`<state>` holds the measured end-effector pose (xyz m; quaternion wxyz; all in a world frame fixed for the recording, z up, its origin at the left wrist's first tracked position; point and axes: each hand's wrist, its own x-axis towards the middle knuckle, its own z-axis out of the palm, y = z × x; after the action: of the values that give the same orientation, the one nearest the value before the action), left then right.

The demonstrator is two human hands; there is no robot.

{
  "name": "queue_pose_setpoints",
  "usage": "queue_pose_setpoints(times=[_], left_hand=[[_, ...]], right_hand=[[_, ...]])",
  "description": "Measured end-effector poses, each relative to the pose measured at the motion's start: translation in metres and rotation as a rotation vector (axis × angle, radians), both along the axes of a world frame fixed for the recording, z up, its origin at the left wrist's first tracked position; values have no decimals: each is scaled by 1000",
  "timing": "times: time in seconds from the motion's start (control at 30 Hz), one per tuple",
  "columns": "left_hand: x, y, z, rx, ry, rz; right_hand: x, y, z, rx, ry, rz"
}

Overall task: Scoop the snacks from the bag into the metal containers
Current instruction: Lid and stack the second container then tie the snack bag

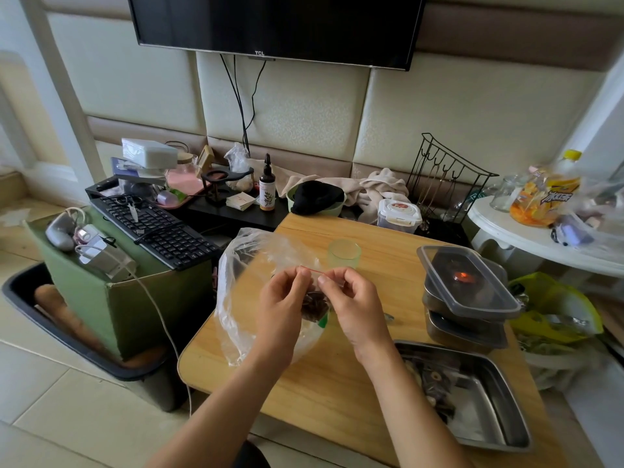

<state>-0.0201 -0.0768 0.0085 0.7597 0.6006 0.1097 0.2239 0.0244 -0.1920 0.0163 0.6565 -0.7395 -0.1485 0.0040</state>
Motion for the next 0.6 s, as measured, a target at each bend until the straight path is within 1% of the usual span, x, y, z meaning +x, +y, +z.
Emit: queue_pose_setpoints(times=[0.17, 0.3, 0.4, 0.5, 0.6], left_hand=[[-1, 3, -1, 1, 5, 4], [-5, 7, -2, 20, -19, -85], [-8, 10, 0, 27, -51, -112], [-8, 12, 1, -10, -42, -137], [-7, 9, 2, -94, -36, -159]], right_hand=[[2, -2, 2, 12, 26, 31], [1, -4, 6, 72, 87, 61], [1, -9, 10, 97, 150, 110], [1, -11, 12, 110, 213, 157], [-1, -10, 13, 124, 244, 199]])
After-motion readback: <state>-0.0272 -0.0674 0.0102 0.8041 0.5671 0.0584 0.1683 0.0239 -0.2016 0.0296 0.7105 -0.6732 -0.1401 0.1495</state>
